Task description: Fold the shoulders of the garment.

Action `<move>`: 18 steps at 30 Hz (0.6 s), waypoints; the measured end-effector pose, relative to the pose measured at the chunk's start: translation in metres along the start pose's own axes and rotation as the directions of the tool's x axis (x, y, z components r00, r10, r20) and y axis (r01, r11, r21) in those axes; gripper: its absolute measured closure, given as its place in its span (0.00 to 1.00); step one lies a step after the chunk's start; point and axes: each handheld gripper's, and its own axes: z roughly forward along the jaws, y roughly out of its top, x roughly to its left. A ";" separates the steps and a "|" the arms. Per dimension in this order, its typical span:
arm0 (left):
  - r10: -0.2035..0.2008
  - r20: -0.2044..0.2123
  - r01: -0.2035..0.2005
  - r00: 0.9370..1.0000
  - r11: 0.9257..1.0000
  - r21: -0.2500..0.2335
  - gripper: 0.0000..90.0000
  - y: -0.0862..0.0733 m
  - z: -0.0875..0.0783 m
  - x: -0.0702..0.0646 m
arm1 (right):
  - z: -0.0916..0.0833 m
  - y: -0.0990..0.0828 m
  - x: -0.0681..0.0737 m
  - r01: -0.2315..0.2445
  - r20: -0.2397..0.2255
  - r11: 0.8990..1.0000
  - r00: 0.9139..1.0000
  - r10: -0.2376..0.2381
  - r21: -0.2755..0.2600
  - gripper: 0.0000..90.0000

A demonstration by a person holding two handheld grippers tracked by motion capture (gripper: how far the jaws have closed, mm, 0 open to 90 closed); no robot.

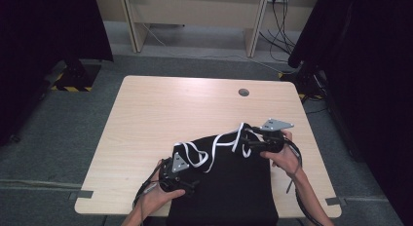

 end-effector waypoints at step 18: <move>-0.001 0.000 0.001 1.000 1.000 0.000 0.01 0.000 0.000 0.000 | -0.015 0.023 0.012 0.173 -0.053 0.984 0.984 -0.171 0.036 0.98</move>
